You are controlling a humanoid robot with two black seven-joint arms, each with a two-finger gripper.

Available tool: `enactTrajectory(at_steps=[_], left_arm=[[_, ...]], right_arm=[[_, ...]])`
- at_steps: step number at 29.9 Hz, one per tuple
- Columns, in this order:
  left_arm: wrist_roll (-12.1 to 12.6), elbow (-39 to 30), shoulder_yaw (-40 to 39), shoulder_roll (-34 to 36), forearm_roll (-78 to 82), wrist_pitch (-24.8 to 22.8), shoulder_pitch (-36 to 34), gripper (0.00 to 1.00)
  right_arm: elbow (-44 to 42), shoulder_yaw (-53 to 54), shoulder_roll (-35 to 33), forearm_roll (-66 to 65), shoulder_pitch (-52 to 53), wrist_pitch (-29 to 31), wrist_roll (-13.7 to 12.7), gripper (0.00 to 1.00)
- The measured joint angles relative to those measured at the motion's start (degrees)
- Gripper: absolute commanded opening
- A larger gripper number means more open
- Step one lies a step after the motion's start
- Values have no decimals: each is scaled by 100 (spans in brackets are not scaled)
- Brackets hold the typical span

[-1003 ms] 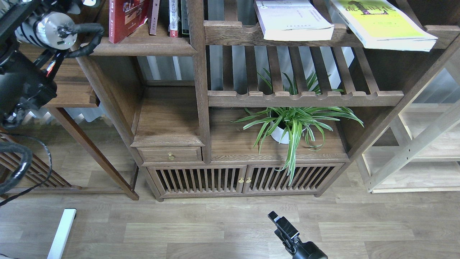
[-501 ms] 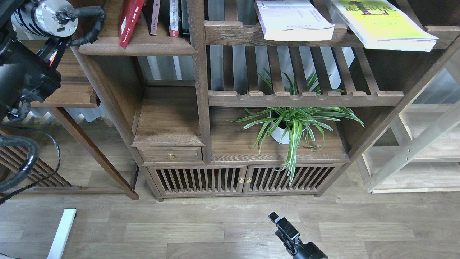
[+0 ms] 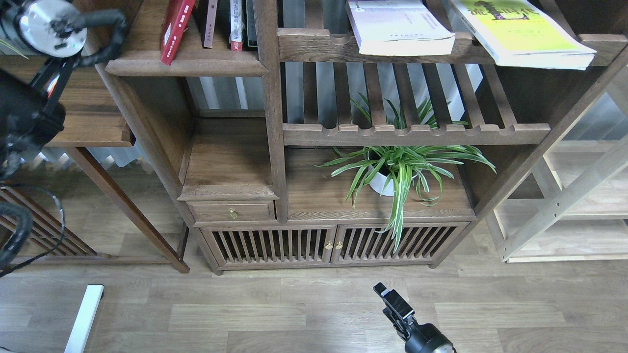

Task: Organize books on shelf
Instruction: 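Release the red book and withdraw the left gripper from the top shelf, then lower the left gripper and raise the right gripper toward the top shelf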

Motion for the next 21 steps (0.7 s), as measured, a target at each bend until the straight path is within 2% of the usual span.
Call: enactTrajectory(at_steps=[5,8,11,14,16,17,20,21], left_arm=[[-18,-1334,-458,370,-12,-23,1212,47],[-59,-2149,-899,455,-17,-128,2004,53],[-85,-2697,-1313,461,-23,-585,2751,55],[-90,-2832,-1557,420,-24,-1435,3375,59],[-90,-2832,-1629,386,-27,-2009,3799,67],[-90,-2820,-1647,365,-43,-2141,3912,73],[-122,-2721,-1707,186,-273,-2293,4336,96],[-129,-2691,-1720,89,-402,-2305,4490,98]], right_arm=[[-75,-2,152,36,79,0,9,100],[-55,-5,144,66,89,0,7,100],[-41,41,86,71,247,0,-32,100],[-52,113,-48,73,355,0,-56,100],[-53,118,-108,80,302,0,-56,100],[-53,128,-117,81,280,0,-53,100],[-53,174,-135,86,260,0,-40,100],[-56,180,-145,82,260,0,-39,100]])
